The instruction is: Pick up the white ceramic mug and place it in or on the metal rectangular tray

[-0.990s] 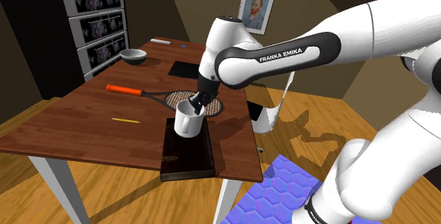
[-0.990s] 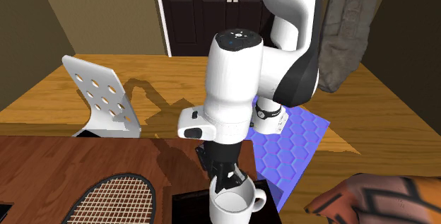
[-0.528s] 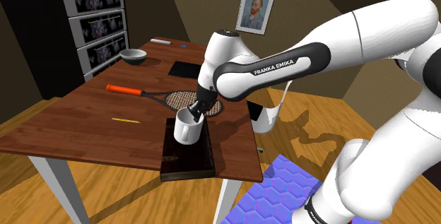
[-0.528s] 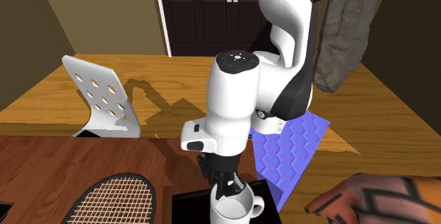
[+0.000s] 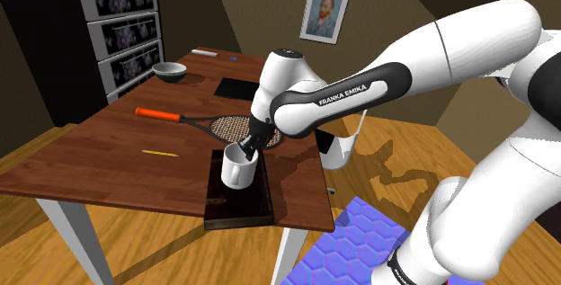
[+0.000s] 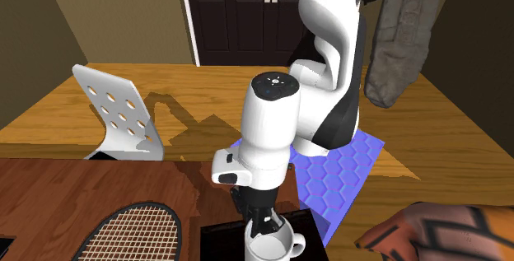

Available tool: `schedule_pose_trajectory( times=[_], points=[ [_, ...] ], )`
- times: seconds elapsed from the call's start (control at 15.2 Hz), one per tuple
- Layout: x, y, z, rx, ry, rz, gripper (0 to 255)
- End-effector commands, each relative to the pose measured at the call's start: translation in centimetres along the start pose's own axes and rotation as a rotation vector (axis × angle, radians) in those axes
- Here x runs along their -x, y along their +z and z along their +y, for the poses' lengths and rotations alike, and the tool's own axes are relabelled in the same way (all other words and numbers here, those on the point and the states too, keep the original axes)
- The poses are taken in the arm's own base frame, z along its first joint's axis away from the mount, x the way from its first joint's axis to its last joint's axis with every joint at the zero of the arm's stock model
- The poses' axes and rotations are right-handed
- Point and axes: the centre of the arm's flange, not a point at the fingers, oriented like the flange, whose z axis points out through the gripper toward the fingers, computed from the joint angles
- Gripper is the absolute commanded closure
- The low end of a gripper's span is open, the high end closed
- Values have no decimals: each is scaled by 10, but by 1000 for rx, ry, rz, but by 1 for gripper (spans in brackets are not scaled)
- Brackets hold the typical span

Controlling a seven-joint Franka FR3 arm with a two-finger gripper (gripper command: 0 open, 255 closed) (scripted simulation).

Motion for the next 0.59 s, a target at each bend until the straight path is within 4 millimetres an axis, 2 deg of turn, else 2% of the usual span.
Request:
schedule_pose_trajectory(
  times=[0.0, 0.13, 0.2, 0.53],
  points=[
    [1, 3, -1, 1, -1, -6, 255],
    [1, 3, -1, 1, -1, -6, 255],
    [1, 2, 0, 1, -1, -6, 0],
    [1, 3, -1, 1, -1, -6, 0]
  ],
)
